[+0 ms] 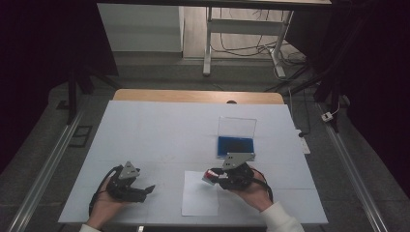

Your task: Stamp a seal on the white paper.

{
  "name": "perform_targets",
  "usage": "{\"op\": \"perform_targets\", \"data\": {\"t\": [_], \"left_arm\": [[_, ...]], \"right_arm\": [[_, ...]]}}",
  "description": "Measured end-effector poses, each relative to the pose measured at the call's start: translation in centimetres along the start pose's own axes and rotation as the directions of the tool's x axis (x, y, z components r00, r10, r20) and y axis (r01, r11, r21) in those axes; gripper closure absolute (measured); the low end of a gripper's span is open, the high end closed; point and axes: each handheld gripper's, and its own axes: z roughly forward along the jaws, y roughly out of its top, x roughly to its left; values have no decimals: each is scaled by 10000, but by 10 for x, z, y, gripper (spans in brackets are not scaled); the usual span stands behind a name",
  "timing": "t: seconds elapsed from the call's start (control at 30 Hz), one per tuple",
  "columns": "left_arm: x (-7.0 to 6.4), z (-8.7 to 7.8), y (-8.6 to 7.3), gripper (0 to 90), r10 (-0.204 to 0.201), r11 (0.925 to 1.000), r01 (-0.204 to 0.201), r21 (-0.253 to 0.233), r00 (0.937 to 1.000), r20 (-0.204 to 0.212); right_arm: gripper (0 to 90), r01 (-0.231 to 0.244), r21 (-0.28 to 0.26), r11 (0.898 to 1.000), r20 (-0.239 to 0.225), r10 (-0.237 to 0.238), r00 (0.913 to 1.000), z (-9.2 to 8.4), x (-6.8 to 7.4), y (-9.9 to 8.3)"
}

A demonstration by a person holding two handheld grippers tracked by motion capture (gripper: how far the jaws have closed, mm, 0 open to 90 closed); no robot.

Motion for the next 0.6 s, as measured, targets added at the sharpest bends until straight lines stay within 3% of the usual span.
{"op": "perform_targets", "data": {"t": [0.27, 0.6], "left_arm": [[0, 0, 0, 170, 4, 10000, -4, -19, 10000, 25], [0, 0, 0, 170, -11, 10000, 11, -35, 10000, 5]], "right_arm": [[699, 122, 350, 9993, -314, -111, 9994, 16, 11, 8], [699, 237, 1060, 9941, -251, -212, 9995, 30, 18, 12]]}}
